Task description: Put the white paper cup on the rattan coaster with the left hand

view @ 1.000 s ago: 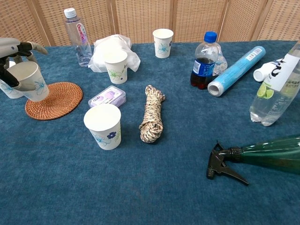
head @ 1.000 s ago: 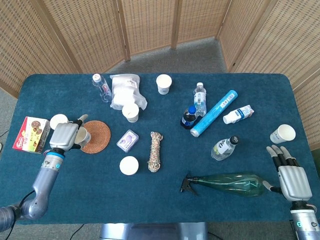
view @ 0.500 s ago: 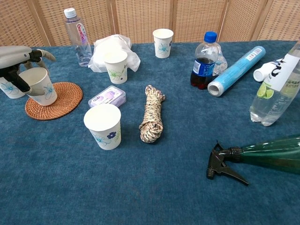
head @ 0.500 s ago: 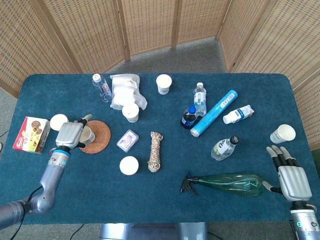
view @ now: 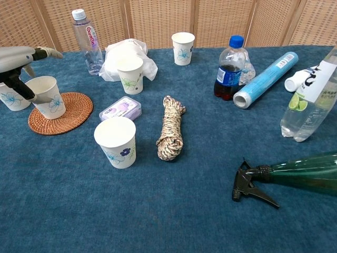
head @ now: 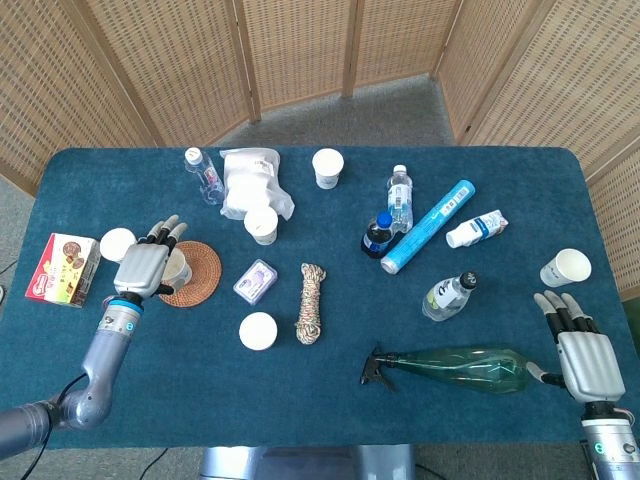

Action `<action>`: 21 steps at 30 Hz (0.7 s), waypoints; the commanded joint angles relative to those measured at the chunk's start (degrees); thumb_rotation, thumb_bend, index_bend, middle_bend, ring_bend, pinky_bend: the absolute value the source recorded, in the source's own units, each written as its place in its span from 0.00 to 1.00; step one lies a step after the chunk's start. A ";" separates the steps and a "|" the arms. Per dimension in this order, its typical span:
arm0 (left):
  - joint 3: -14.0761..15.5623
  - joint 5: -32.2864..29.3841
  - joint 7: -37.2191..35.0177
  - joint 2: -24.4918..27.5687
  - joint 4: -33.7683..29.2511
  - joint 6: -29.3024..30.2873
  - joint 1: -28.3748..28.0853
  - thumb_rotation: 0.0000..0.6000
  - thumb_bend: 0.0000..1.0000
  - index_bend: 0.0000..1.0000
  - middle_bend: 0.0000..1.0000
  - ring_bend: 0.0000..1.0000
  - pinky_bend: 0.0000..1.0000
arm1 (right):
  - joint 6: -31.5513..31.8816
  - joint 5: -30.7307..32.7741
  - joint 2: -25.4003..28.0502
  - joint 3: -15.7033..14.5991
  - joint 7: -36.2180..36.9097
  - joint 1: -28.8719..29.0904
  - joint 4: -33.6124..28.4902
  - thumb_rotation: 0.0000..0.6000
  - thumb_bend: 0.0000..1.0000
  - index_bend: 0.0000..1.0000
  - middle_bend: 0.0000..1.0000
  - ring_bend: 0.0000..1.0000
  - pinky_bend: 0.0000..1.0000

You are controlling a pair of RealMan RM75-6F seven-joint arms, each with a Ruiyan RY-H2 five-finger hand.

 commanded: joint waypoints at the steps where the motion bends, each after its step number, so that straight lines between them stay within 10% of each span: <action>1: 0.46 1.19 -0.15 1.65 -1.97 1.24 0.72 1.00 0.29 0.00 0.00 0.00 0.22 | 0.07 -0.06 0.03 -0.01 -0.03 -0.02 -0.05 1.00 0.00 0.08 0.01 0.05 0.24; 21: 12.48 22.04 -2.75 22.79 -24.24 17.92 15.45 1.00 0.29 0.00 0.00 0.00 0.00 | 0.82 -0.83 0.13 0.02 -1.19 -0.04 -1.42 1.00 0.00 0.08 0.01 0.05 0.24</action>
